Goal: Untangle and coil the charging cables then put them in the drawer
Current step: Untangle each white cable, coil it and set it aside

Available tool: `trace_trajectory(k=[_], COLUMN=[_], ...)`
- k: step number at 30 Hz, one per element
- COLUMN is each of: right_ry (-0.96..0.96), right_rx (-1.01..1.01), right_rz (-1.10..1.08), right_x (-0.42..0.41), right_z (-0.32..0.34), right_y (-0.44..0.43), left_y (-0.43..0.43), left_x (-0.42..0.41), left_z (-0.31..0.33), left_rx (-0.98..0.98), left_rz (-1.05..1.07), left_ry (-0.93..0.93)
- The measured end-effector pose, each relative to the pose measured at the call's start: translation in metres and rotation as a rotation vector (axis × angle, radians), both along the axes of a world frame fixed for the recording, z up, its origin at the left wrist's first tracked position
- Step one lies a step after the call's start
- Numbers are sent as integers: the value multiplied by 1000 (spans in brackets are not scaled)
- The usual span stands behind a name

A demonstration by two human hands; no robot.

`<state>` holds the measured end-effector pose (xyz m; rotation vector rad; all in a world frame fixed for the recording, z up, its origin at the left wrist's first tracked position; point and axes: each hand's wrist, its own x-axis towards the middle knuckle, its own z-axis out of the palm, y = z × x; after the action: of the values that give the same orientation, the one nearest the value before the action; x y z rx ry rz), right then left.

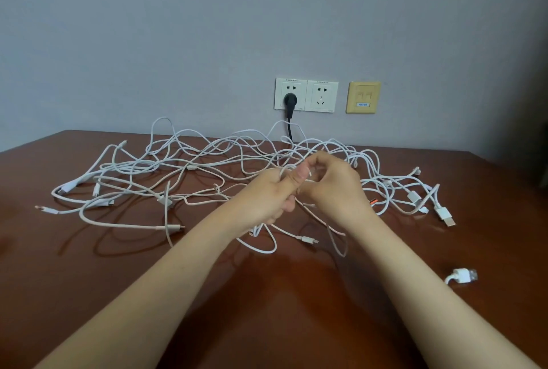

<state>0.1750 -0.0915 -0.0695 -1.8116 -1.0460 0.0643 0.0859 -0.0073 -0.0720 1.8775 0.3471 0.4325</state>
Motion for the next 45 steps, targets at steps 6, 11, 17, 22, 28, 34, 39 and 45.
trace_trajectory(k=[6,11,17,22,28,34,39,45], right_ry=[-116,-93,-149,-63,249,240,-51,-307], right_rx=[-14,46,40,92,229,128,61,-78], right_rz=[1,-23,-84,-66,91,62,-6,11], right_x=[1,8,8,6,0,-7,-20,-29], right_z=[0,-1,-1,0,4,-2,-8,-12], right_y=[-1,0,0,-1,0,10,12,9], left_y=[4,2,2,2,2,11,8,7], left_x=[-2,-5,-8,-8,-4,-1,1,3], left_z=[3,3,4,7,4,5,8,7], left_rx=[-47,-34,-50,-92,-277,-425,-398,-333], left_rz=[-86,-169,-187,-188,-89,181,274,315], left_ry=[64,94,72,97,-40,-253,-325,-355])
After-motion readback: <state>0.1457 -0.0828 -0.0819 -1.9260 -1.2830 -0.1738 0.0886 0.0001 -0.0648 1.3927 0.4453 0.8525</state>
